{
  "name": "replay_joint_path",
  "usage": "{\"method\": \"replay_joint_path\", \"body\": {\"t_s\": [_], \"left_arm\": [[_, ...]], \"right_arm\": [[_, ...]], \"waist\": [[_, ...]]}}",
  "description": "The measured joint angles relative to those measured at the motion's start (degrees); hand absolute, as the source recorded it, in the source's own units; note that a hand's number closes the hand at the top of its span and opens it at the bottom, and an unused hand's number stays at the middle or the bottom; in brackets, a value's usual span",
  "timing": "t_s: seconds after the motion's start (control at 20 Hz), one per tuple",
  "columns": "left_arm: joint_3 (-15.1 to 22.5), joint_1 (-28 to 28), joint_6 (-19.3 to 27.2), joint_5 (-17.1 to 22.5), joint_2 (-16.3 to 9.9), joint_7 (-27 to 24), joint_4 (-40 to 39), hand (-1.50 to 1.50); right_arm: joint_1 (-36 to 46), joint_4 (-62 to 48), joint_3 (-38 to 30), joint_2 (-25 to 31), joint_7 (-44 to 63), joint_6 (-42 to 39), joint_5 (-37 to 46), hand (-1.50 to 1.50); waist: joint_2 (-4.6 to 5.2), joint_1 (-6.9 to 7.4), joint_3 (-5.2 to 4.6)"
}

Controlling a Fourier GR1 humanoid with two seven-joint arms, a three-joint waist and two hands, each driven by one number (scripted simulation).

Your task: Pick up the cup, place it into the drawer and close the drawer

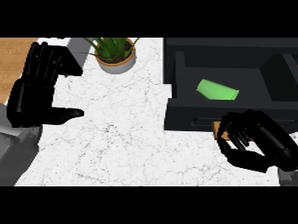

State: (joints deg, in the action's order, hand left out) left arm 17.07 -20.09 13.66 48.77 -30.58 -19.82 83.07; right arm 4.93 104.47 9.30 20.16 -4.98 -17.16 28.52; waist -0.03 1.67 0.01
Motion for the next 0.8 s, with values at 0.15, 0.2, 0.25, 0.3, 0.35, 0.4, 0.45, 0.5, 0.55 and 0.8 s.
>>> {"method": "replay_joint_path", "body": {"t_s": [0.15,0.2,0.25,0.3,0.35,0.4,0.45,0.5,0.55,0.8], "left_arm": [[-1.97,3.89,-1.94,0.14,-1.38,-0.06,2.21,-1.5],[-2.53,5.58,-2.85,0.09,-1.67,-0.48,2.85,-1.5],[-3.56,6.72,-4.25,0.43,-2.15,-0.82,2.65,-1.5],[-3.53,7.92,-4.51,-0.15,-1.87,-1.17,3.12,-1.5],[-4.53,8.55,-5.25,0.09,-2.29,-0.62,3.56,-1.5],[-5.15,9.37,-5.89,-0.27,-2.23,-0.78,3.69,-1.5],[-5.75,9.61,-6.75,-0.28,-2.25,-0.77,3.28,-1.5],[-6.37,9.67,-7.48,-0.19,-2.28,-0.62,2.83,-1.5],[-7.21,10.46,-8.67,-0.11,-2.53,-0.87,2.67,-1.5],[-10.21,12.25,-13.57,-0.73,-1.9,-1.47,0.7,-1.5]], "right_arm": [[1.86,-6.92,2.05,-1.3,-3.38,3.65,5.38,-1.5],[2.56,-8.9,2.88,-2.13,-3.59,4.73,7.03,-1.5],[3.34,-11.62,3.1,-2.41,-4.75,5.76,8.24,-1.5],[4.48,-14.15,3.41,-3.05,-4.98,6.52,9.48,-1.5],[5.53,-16.43,3.6,-3.75,-5.27,7.32,10.58,-1.5],[6.62,-18.21,3.72,-4.11,-5.28,7.62,11.64,-1.5],[7.8,-20.82,3.6,-4.04,-5.99,8.07,12.62,-1.5],[9.69,-24.11,3.47,-4.44,-6.52,8.69,13.59,-1.5],[10.25,-26.07,3.86,-4.73,-6.83,9.2,14.71,-1.5],[17.14,-39.38,2.18,-6.87,-10.85,11.84,16.96,-1.5]], "waist": [[0.03,-0.28,0.0],[0.04,-0.34,0.0],[0.07,-0.39,0.0],[0.08,-0.46,0.0],[0.09,-0.57,0.0],[0.09,-0.68,0.01],[0.1,-0.73,0.0],[0.15,-0.72,0.0],[0.14,-0.76,-0.01],[0.14,-0.81,0.0]]}}
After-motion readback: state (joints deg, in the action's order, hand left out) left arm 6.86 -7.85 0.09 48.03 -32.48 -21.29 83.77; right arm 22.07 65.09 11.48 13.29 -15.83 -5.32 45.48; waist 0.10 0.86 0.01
